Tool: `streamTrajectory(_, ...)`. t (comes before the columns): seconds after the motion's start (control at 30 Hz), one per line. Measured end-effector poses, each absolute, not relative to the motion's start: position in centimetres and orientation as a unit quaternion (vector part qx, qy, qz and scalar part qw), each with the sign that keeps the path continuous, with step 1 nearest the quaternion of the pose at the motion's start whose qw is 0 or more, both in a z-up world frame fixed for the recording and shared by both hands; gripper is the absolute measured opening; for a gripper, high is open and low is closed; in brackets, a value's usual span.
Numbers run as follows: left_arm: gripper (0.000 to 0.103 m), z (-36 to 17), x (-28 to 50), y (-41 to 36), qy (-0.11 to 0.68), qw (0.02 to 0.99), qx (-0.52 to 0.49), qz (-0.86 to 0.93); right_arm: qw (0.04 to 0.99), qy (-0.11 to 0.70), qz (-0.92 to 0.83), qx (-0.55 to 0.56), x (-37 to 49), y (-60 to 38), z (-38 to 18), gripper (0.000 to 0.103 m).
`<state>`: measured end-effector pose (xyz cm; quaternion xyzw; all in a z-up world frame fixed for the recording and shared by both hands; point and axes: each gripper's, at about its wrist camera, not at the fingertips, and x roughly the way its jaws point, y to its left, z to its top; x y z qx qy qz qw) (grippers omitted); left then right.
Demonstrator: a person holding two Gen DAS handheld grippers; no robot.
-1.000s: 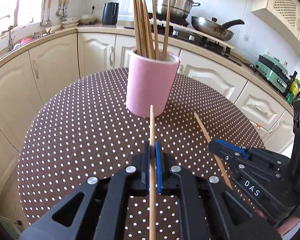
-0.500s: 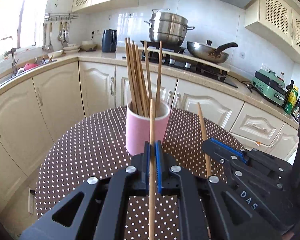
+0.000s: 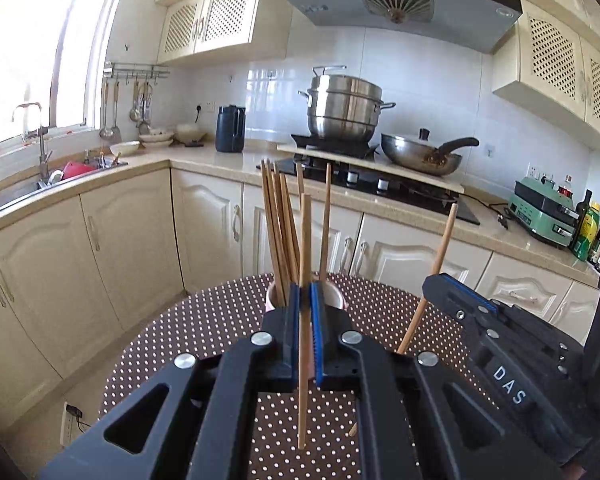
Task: Organize utensils
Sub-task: 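Lift both chopsticks upright and carry them over the pink cup, then lower the chopsticks into the pink cup with both grippers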
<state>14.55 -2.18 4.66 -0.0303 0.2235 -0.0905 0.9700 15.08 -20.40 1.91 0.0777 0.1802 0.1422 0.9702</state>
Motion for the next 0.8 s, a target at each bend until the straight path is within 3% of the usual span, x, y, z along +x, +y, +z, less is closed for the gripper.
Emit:
streamTrajectory(0.5, 0.006, 13.3, 18.2, -2.7, 0.131, 0.989, -0.018, -0.06, 0.986, 0.08, 0.142, 0.037, 18.2, -18.6, 11.1, 0.005)
streamTrajectory(0.8, 0.006, 13.5, 21.6, -2.5, 0.112, 0.992, -0.032, -0.051, 0.986, 0.097, 0.13, 0.031, 22.2, -18.1, 10.2, 0.005)
